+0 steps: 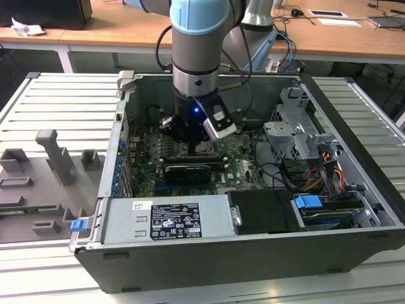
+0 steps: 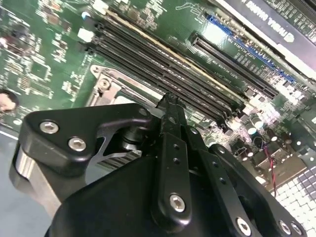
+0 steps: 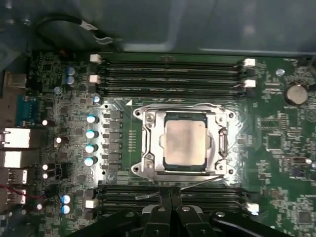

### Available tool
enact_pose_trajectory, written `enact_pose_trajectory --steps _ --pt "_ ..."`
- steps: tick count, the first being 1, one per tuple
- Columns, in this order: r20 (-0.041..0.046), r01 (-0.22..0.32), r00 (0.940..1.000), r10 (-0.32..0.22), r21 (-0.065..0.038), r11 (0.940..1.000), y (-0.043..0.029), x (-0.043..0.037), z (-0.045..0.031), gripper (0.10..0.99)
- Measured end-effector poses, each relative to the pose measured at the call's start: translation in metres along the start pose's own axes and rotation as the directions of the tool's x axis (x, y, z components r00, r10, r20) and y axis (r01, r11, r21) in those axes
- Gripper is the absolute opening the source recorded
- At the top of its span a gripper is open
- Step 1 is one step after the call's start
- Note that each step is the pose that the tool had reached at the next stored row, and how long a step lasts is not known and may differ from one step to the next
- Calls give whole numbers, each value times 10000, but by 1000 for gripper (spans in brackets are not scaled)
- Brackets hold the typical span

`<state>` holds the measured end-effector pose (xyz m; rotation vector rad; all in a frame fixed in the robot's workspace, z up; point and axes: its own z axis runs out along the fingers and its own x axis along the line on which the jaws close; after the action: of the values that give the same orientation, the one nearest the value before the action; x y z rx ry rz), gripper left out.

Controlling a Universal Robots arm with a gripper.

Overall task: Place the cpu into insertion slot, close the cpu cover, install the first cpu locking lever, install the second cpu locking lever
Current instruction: 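Install the second cpu locking lever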

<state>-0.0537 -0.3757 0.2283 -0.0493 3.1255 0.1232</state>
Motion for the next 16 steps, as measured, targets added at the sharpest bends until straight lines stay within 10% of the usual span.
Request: enact_pose_trajectory --steps 4,16 --pt "-9 160 9999 -160 -111 9998 -9 59 53 106" --pt "38 488 9988 -486 -983 9940 -111 236 167 106"
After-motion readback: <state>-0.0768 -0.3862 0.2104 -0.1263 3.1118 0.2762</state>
